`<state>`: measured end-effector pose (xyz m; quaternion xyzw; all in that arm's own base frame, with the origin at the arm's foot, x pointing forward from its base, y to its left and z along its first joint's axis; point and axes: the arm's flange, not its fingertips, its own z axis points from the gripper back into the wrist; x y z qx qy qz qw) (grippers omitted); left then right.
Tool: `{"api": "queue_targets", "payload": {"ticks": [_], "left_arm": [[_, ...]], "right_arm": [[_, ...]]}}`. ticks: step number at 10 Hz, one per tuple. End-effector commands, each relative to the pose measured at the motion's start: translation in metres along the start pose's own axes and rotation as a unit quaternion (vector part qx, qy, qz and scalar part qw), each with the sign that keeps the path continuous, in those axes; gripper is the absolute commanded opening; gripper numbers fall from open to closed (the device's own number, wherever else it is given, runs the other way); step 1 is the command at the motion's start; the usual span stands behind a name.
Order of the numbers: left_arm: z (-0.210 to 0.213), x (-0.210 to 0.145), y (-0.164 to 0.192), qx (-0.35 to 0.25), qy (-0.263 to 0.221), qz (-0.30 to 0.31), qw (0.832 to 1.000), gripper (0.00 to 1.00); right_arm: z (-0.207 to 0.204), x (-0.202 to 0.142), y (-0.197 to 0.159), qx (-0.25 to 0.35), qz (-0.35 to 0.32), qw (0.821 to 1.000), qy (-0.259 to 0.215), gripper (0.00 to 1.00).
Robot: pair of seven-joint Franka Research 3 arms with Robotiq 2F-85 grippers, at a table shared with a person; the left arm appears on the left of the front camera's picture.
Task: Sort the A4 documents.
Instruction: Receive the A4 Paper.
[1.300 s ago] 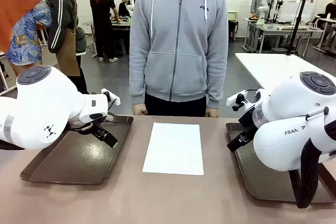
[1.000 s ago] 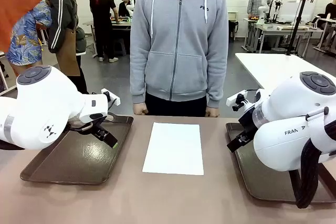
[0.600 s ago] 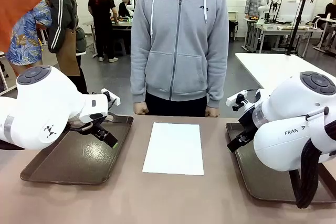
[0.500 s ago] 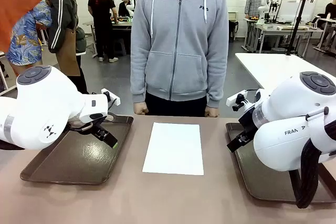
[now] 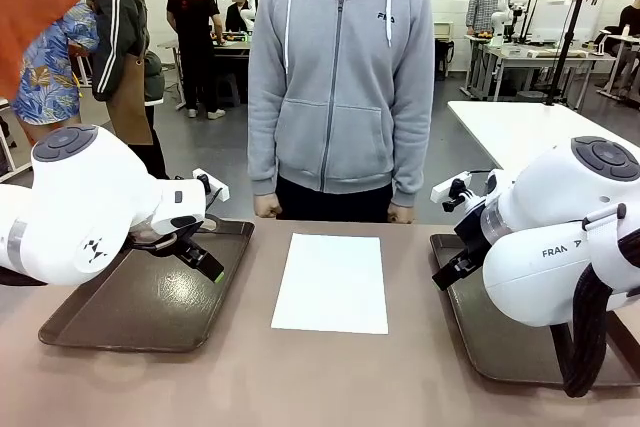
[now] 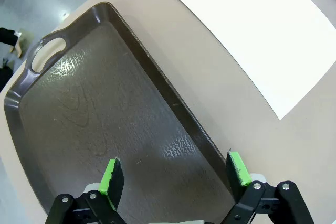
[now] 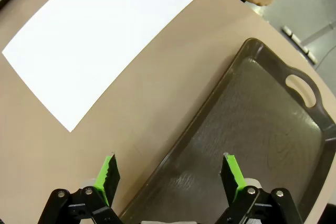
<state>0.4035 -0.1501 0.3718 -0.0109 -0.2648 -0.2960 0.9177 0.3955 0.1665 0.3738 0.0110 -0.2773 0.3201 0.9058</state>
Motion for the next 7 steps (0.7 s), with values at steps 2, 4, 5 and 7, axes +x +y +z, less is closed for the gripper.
{"api": "queue_targets", "payload": {"ticks": [2, 4, 5, 7], "left_arm": [[0.0, 0.0, 0.0, 0.0, 0.0, 0.0, 1.0, 1.0], [0.0, 0.0, 0.0, 0.0, 0.0, 0.0, 1.0, 1.0], [0.0, 0.0, 0.0, 0.0, 0.0, 0.0, 1.0, 1.0], [0.036, -0.026, 0.006, 0.005, -0.016, 0.013, 1.0, 1.0]], "right_arm": [[0.0, 0.0, 0.0, 0.0, 0.0, 1.0, 0.0, 1.0], [0.0, 0.0, 0.0, 0.0, 0.0, 1.0, 0.0, 1.0], [0.011, -0.005, 0.004, -0.014, 0.0, 1.0, -0.006, 1.0], [0.044, -0.022, -0.004, 0.013, -0.019, 0.999, -0.031, 1.0]]}}
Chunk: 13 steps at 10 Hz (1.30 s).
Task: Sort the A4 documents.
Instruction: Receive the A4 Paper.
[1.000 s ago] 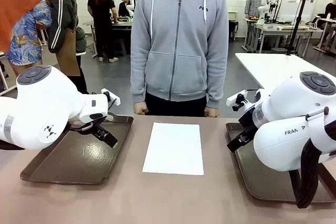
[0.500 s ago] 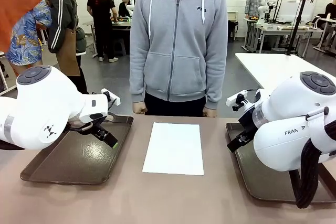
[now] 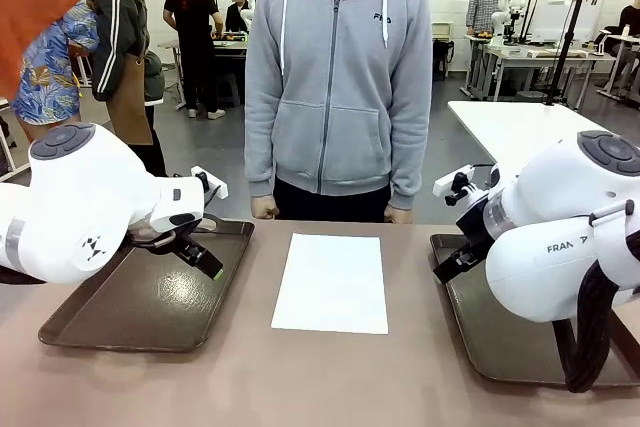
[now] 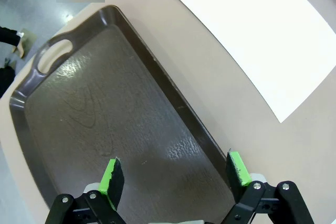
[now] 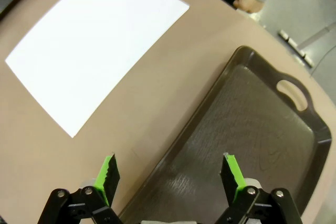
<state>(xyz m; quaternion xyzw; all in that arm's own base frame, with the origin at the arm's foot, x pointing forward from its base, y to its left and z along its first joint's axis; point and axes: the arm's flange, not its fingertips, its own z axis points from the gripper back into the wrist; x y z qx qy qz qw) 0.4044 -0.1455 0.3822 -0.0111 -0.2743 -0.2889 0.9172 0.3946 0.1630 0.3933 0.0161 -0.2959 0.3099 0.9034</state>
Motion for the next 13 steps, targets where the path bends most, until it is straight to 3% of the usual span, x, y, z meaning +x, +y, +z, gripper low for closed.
{"api": "queue_targets", "payload": {"ticks": [1, 4, 7, 13], "left_arm": [[0.046, -0.04, 0.005, -0.019, -0.015, 0.014, 1.0, 1.0], [0.111, -0.072, 0.027, -0.09, -0.039, 0.025, 0.995, 1.0], [0.16, -0.101, 0.04, -0.112, -0.09, -0.005, 0.99, 1.0], [0.174, -0.132, 0.051, -0.146, -0.096, 0.011, 0.985, 1.0]], "right_arm": [[0.048, -0.035, -0.008, 0.02, -0.015, 0.999, -0.026, 1.0], [0.104, -0.064, -0.039, 0.032, -0.034, 0.997, -0.056, 1.0], [0.14, -0.083, -0.057, 0.079, -0.045, 0.992, -0.092, 1.0], [0.147, -0.094, -0.056, 0.118, -0.042, 0.987, -0.101, 1.0]]}}
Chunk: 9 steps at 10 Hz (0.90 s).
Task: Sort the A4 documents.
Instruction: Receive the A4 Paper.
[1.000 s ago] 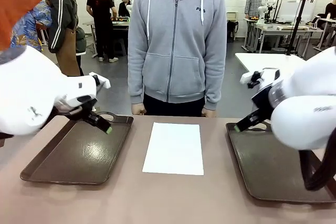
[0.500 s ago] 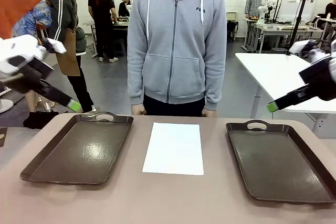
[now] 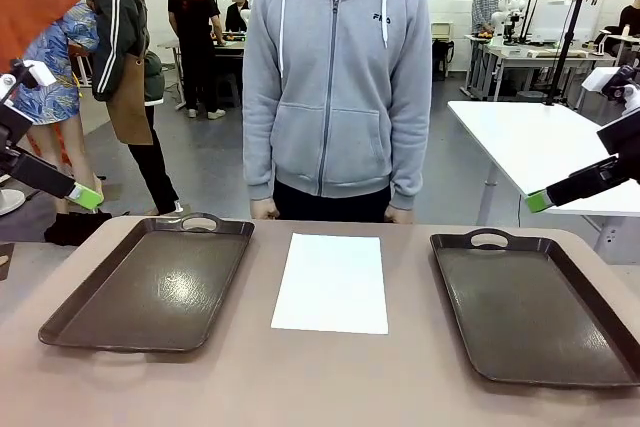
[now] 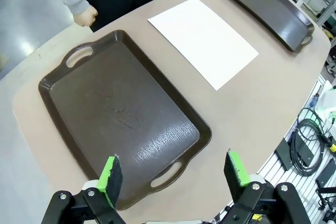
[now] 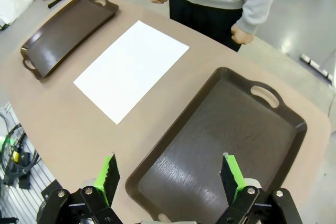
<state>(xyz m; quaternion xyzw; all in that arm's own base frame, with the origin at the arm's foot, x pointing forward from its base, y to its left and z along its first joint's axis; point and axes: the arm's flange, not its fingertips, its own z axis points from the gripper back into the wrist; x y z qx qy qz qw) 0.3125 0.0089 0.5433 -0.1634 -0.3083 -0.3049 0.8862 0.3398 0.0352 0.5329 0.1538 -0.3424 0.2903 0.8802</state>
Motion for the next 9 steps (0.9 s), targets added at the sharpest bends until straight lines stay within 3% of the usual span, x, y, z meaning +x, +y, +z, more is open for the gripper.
{"api": "queue_targets", "payload": {"ticks": [1, 9], "left_arm": [[-0.039, -0.079, -0.04, -0.014, -0.006, -0.006, 1.0, 1.0], [-0.045, -0.069, -0.041, -0.02, 0.002, -0.022, 1.0, 1.0]], "right_arm": [[-0.018, -0.073, 0.026, 0.013, 0.008, 1.0, -0.004, 1.0], [-0.017, -0.069, 0.015, 0.009, 0.001, 1.0, -0.001, 1.0]]}}
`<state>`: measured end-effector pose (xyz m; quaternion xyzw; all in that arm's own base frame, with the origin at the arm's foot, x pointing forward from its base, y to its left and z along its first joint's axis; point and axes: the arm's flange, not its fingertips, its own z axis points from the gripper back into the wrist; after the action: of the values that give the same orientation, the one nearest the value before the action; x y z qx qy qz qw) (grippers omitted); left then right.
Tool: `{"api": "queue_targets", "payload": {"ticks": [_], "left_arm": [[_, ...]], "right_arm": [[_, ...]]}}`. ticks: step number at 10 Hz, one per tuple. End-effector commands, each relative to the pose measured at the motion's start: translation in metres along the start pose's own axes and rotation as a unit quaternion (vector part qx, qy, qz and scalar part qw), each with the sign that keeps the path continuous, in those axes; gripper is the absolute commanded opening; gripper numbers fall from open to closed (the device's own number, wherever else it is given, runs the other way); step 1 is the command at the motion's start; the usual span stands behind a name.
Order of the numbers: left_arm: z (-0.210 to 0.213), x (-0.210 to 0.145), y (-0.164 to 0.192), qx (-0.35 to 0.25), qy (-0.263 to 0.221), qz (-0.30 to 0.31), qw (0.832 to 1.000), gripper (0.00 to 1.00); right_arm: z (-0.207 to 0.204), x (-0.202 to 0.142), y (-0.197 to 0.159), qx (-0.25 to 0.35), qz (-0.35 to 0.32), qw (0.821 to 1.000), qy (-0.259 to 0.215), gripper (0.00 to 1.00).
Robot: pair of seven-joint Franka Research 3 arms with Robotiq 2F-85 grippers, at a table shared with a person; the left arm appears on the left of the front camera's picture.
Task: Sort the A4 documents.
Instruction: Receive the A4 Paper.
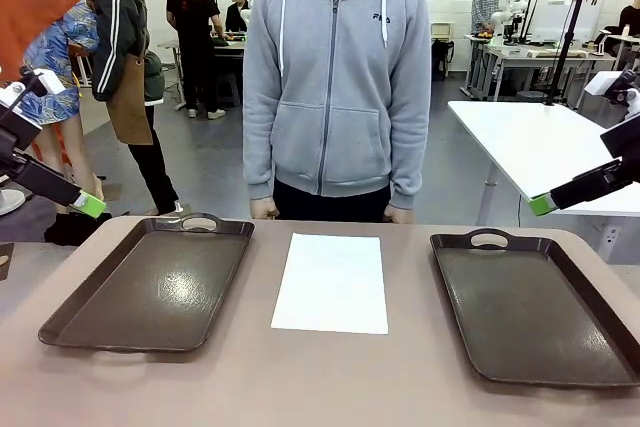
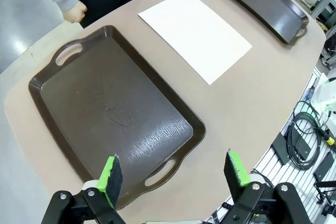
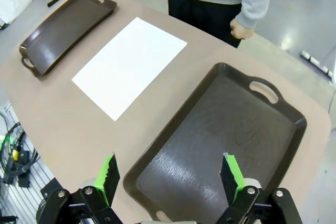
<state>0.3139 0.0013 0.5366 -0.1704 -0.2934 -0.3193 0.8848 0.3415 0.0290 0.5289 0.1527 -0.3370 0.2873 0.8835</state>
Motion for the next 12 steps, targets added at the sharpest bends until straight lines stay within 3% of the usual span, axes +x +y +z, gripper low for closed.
{"api": "queue_targets", "payload": {"ticks": [1, 2, 3, 4, 12], "left_arm": [[-0.038, -0.067, -0.035, -0.002, -0.01, -0.013, 1.0, 1.0], [-0.039, -0.063, -0.034, 0.004, -0.011, -0.003, 1.0, 1.0], [0.0, 0.0, 0.0, 0.0, 0.0, -0.002, 1.0, 1.0], [0.0, 0.0, 0.0, 0.0, 0.0, -0.002, 1.0, 1.0], [0.0, 0.0, 0.0, 0.0, 0.0, -0.002, 1.0, 1.0]], "right_arm": [[-0.017, -0.065, 0.019, 0.008, -0.001, 1.0, -0.009, 1.0], [-0.017, -0.064, 0.018, 0.009, -0.003, 1.0, -0.011, 1.0], [-0.018, -0.062, 0.017, 0.024, -0.016, 0.999, -0.022, 1.0], [0.0, -0.001, -0.002, 0.0, -0.004, 1.0, 0.0, 1.0], [0.0, -0.001, -0.002, 0.0, -0.004, 1.0, 0.0, 1.0]]}}
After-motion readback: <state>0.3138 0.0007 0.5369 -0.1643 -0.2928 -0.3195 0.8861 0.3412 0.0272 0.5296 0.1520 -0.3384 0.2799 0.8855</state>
